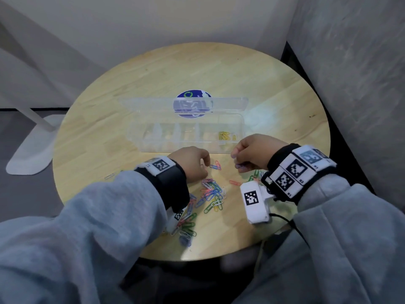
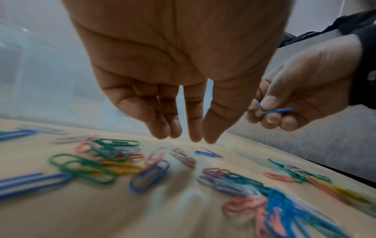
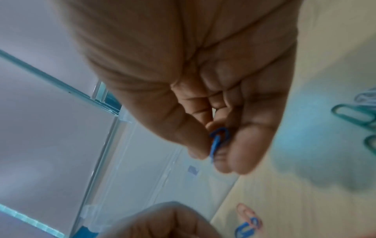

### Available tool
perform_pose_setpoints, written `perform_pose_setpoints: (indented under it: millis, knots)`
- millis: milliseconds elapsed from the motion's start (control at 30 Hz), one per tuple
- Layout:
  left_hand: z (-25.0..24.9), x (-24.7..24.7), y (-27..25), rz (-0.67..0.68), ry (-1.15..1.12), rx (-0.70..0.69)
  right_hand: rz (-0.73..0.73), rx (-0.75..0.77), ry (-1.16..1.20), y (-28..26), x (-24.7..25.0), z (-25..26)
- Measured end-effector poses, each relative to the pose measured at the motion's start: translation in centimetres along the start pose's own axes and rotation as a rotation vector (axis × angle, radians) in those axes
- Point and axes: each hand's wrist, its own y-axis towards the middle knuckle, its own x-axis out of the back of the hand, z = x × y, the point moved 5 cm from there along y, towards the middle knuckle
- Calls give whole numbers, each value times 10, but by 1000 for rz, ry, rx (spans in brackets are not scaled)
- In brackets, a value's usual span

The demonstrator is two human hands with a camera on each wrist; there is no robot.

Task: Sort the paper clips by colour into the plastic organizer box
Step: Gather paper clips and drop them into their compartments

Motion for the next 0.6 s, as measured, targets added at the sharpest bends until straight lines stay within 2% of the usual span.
perform_pose_setpoints:
  millis: [233, 433, 533, 600]
  knots:
    - [-23, -7, 12, -7, 172, -74, 124, 23, 250, -6, -10, 2]
    - [-20, -11, 15, 80, 178, -23, 126, 17, 531, -11, -9, 8]
    - [-17, -10, 12, 111, 167, -14, 136, 7, 576, -15, -8, 13]
    - [-16, -9, 10, 97, 132, -35, 119, -3, 527, -18, -7, 14]
